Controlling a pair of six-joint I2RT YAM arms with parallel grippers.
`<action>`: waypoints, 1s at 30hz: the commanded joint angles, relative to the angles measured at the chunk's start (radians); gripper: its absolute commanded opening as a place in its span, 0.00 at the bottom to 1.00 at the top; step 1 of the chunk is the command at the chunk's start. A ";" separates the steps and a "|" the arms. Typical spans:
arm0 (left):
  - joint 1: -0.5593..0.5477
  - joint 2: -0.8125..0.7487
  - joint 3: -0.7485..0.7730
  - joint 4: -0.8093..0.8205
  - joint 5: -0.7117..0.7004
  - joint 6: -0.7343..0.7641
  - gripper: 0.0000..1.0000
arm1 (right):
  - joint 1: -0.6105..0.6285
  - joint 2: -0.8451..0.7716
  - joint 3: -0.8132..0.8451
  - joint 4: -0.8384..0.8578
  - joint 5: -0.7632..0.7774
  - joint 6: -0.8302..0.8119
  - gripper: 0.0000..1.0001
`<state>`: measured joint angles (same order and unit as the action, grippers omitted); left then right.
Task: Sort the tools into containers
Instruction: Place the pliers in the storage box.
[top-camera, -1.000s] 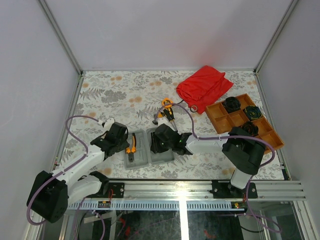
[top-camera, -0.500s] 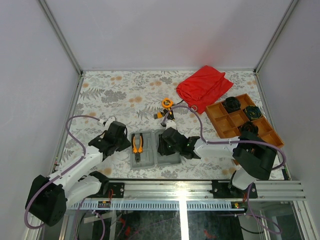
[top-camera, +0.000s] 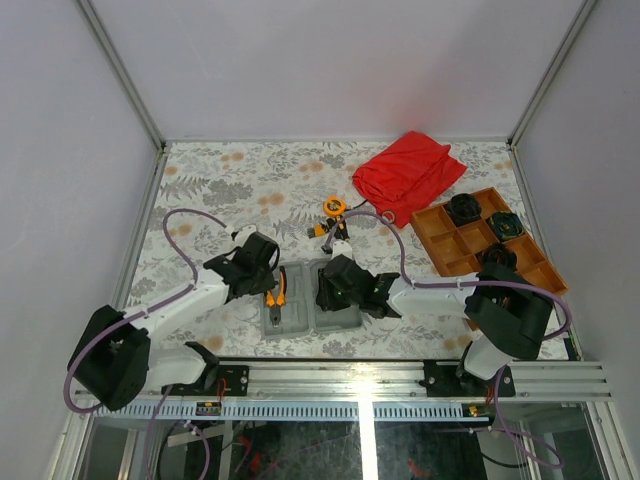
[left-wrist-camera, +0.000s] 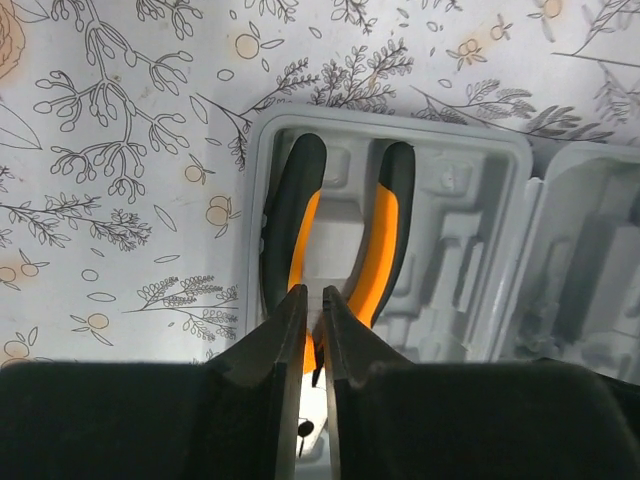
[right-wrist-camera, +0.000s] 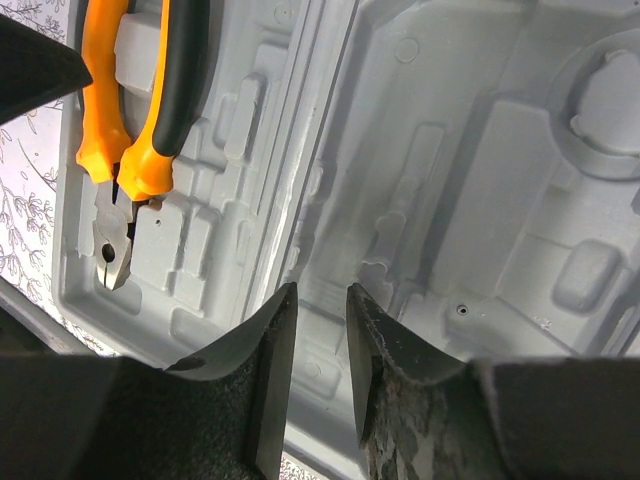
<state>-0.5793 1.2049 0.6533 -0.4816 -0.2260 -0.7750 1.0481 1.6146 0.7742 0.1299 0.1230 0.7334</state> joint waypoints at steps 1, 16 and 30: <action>-0.019 0.035 0.035 -0.020 -0.079 0.017 0.09 | 0.004 0.030 -0.040 -0.099 0.020 -0.012 0.34; -0.026 0.074 0.066 -0.038 -0.119 0.041 0.09 | 0.004 0.043 -0.039 -0.087 0.002 -0.009 0.33; -0.028 0.130 0.054 -0.053 -0.121 0.034 0.08 | 0.004 0.072 -0.050 -0.071 -0.020 -0.003 0.33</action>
<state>-0.6018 1.3041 0.6956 -0.5175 -0.3187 -0.7464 1.0481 1.6299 0.7628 0.1719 0.1123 0.7349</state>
